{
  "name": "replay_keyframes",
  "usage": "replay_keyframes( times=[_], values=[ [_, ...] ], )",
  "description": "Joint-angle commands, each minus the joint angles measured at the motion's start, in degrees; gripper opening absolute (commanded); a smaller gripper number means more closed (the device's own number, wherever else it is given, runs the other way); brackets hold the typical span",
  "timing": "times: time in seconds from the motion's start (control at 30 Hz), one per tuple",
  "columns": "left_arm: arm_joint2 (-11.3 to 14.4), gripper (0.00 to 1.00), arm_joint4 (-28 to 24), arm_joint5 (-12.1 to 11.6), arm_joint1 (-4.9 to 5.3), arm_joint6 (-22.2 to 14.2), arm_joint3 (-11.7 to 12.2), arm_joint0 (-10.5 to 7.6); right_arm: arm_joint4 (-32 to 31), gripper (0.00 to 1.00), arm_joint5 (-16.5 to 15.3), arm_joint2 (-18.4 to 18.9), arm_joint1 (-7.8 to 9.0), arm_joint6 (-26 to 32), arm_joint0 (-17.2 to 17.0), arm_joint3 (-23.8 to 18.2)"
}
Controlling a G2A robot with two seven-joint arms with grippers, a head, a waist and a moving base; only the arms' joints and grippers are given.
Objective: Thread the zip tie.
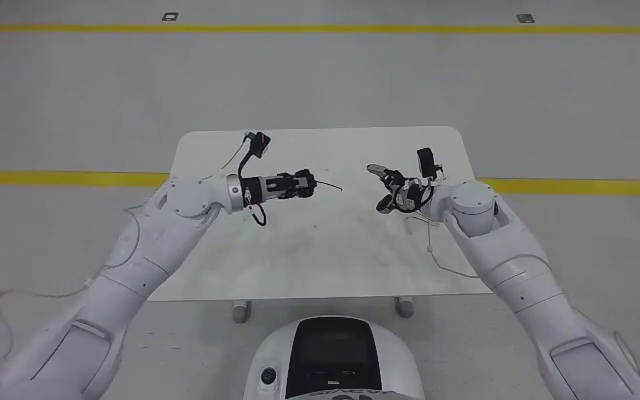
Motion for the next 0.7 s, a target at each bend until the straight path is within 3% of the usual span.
replay_keyframes(
  times=[0.0, 0.23, 0.3, 0.4, 0.53, 0.67],
  values=[
    [-0.5, 0.0, 0.2, 0.0, -0.3, 0.1, 0.0, 0.12, 0.0, 1.0, 0.0, 0.0, 0.0, 0.0, 0.0, 0.0],
    [-0.5, 0.0, 0.2, 0.0, -0.3, 0.1, 0.0, 0.12, 0.0, 1.0, 0.0, 0.0, 0.0, 0.0, 0.0, 0.0],
    [-0.6, 0.0, -2.6, 2.1, -0.44, 0.3, 0.6, 0.88, 0.0, 1.0, 0.0, 0.0, 0.0, 0.0, 0.0, 0.0],
    [-1.2, 0.0, -12.2, 4.6, -0.9, -3.0, 2.1, 1.58, -1.5, 1.0, -7.4, 0.4, 0.19, 1.6, -1.5, -0.5],
    [-1.6, 0.0, -23.2, 8.2, -1.69, -10.0, 5.9, 1.25, 1.5, 1.0, -19.1, 2.2, 0.48, 11.5, -2.0, 3.7],
    [-1.6, 0.0, -29.4, 9.9, -2.48, -14.3, 8.9, 0.44, 4.6, 1.0, -25.4, 2.8, 0.27, 19.1, -0.3, 8.9]
  ],
)
